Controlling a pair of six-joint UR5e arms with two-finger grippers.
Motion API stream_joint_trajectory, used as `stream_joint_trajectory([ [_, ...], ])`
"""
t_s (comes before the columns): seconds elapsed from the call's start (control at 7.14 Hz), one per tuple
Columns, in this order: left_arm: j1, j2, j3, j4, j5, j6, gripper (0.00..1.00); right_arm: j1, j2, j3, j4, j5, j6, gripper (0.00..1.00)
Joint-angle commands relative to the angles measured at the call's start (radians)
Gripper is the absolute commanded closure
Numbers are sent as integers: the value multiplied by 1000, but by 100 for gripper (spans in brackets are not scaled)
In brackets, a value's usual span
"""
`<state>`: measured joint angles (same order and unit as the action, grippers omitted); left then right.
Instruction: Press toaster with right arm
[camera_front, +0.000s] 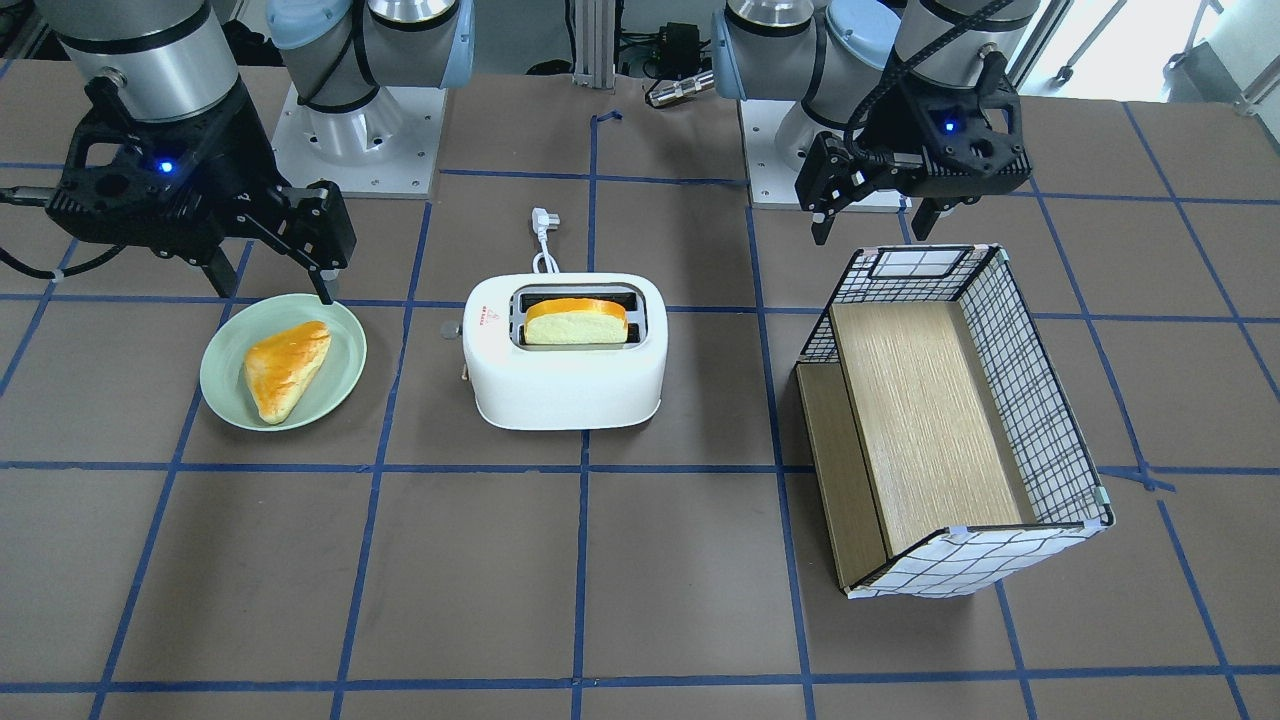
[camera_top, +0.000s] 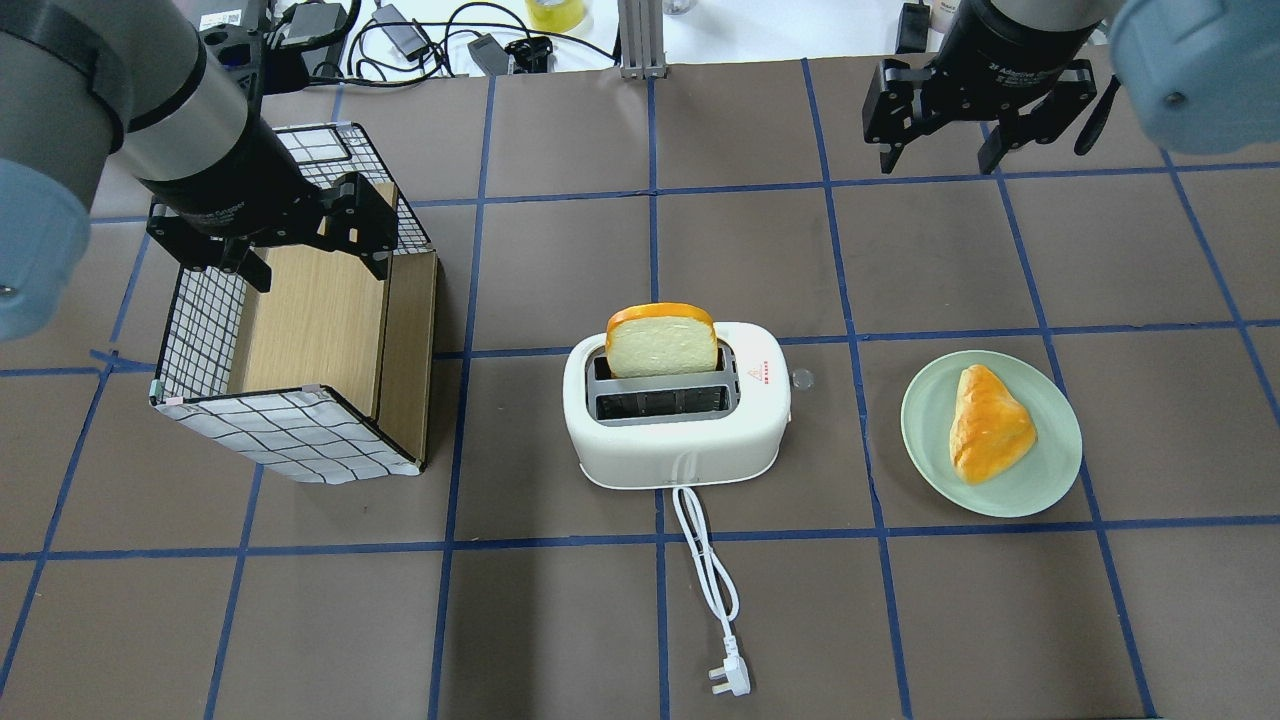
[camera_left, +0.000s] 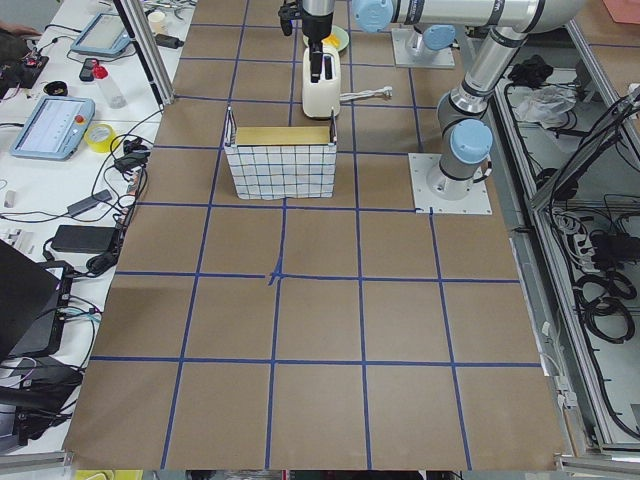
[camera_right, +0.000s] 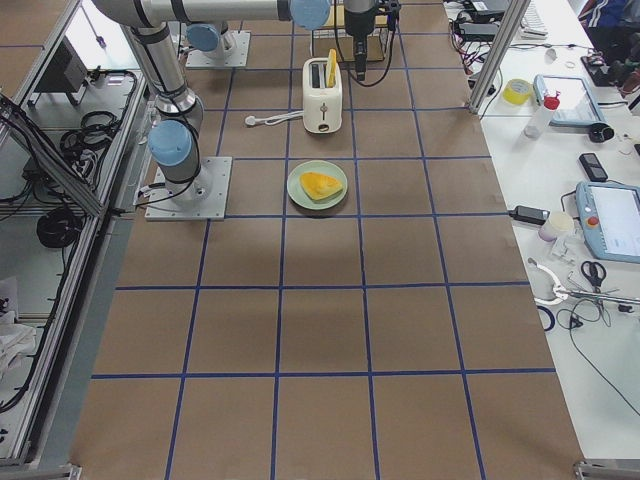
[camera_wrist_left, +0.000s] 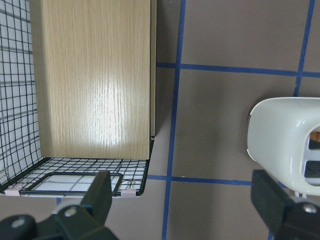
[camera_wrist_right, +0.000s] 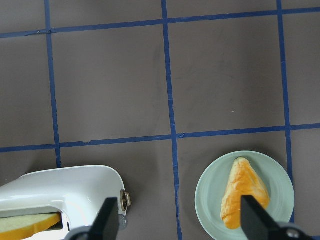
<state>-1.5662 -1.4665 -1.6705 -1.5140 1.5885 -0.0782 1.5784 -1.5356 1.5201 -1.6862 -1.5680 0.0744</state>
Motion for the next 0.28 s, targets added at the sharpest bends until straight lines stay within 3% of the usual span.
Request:
stream_joint_trajectory([
  [0.0, 0, 0, 0, 0, 1, 0, 0, 0, 0, 0, -1, 0, -1, 0],
  [0.14, 0, 0, 0, 0, 1, 0, 0, 0, 0, 0, -1, 0, -1, 0],
])
